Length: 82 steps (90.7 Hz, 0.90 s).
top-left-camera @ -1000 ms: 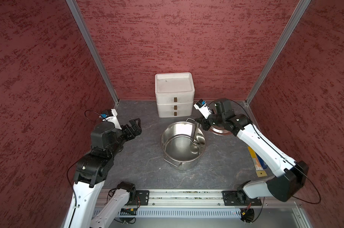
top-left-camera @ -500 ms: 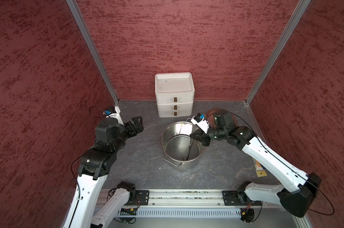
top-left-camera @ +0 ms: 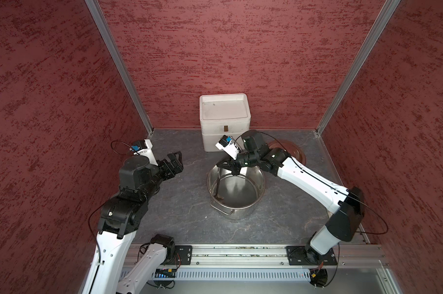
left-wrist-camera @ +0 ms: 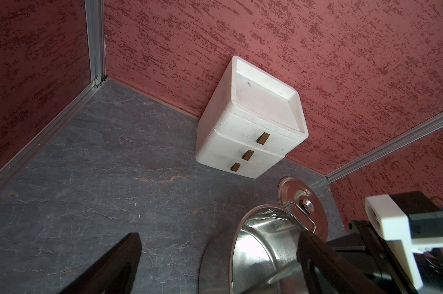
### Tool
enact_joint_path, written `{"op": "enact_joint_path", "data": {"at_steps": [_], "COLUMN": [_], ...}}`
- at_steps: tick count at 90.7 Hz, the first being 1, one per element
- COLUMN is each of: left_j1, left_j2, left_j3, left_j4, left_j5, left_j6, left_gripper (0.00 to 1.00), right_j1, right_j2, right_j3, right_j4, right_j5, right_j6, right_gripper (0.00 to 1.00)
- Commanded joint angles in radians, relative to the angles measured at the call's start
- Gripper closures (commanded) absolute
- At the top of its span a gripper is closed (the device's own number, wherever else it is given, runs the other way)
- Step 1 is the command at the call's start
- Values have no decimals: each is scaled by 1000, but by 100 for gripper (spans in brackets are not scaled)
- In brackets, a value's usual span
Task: Stir the soup with a spoon
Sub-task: Stir the soup in the pan with a stick.
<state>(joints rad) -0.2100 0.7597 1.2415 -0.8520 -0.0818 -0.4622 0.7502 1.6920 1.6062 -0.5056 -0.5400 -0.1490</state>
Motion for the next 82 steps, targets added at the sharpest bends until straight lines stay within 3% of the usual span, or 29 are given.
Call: {"op": "enact_joint_path", "data": {"at_steps": [1,28,67,82], "left_j1": [5,6,6,5], "left_j2": [-13,-21,16,19], "left_j3": [3,13,18,8], "left_j4": [1,-19,5,27], "left_j5": [-18,-26,-9,-9], "left_j6": [12,14,31,33], "left_gripper": [0,0,0,0], "right_j1": [-10,-111,-269,-268], "right_j2": [62,89,-255,-385], "right_j3": [92,133,-177,-275], "right_j4": [13,26,-109,-206], "right_j5": [83,183,270,176], "right_j6": [-54,-56,-84,-92], "right_gripper": [100,100,100,100]}}
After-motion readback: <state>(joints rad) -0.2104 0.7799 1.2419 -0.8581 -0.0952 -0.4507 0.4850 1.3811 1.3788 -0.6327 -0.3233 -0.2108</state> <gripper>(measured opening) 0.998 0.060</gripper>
